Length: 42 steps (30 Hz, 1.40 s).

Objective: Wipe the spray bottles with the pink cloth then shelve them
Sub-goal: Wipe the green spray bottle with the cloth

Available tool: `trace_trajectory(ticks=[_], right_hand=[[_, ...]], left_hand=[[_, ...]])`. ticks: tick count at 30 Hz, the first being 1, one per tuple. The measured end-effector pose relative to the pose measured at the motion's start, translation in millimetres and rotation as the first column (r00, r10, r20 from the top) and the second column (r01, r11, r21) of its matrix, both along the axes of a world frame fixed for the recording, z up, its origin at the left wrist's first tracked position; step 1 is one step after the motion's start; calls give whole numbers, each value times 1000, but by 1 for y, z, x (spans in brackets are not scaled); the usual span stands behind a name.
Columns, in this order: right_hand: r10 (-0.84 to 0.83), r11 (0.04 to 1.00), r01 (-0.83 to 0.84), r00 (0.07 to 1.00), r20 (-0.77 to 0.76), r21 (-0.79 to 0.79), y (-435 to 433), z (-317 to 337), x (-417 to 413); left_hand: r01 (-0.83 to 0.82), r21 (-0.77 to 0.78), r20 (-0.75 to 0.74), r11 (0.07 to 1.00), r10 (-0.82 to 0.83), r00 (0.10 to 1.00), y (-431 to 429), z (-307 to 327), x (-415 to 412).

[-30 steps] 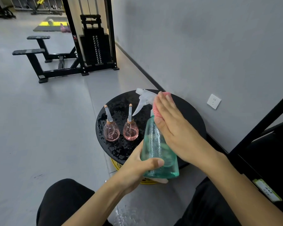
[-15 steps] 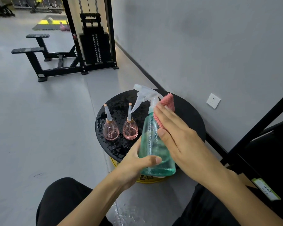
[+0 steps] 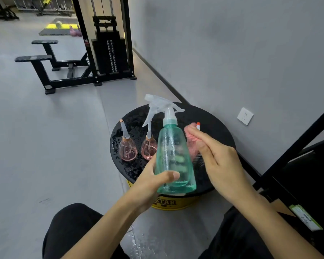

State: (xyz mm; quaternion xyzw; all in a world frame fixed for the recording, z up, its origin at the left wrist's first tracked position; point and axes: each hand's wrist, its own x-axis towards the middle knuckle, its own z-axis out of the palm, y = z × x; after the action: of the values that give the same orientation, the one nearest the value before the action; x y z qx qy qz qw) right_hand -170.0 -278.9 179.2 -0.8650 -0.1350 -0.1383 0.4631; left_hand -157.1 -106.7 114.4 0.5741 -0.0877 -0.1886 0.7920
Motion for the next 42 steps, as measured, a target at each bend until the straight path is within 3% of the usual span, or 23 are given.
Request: trace_trajectory(ticks=[5,12,15,19,23,30,32,39,42], right_hand=[[-103,991,107,993,-54,80,-9,-7,-4],[-114,977,70,969,217,202,15,7,-15],[4,996,-32,947,321,80,26,12,-13],[169,985,-150,949,266,-90,29,-5,-19],[163,974,-192,962,218,119,23,-13,-25],[-108,960,31,959,263,279,34,-10,-11],[-152,967,90,954,260,238,35,-8,-8],[-202,956,242,952,229,-163,46,-18,-24],[-95,994,98,993,66,-41,50,-18,-27]], left_hand=[[-21,7,-5,1000,21,1000,5,3,4],[-1,-7,-78,1000,0,997,-2,5,0],[6,-46,-150,999,-13,989,-9,11,-3],[-54,-174,-222,983,14,975,-8,13,-2],[-92,-175,-252,980,45,967,-5,8,1],[-77,-173,-218,982,38,975,-13,9,-5],[-76,-169,-193,983,42,980,-14,10,-6],[-108,-156,-112,982,91,990,-14,10,-5],[-103,-121,-91,987,92,992,-14,12,-4]])
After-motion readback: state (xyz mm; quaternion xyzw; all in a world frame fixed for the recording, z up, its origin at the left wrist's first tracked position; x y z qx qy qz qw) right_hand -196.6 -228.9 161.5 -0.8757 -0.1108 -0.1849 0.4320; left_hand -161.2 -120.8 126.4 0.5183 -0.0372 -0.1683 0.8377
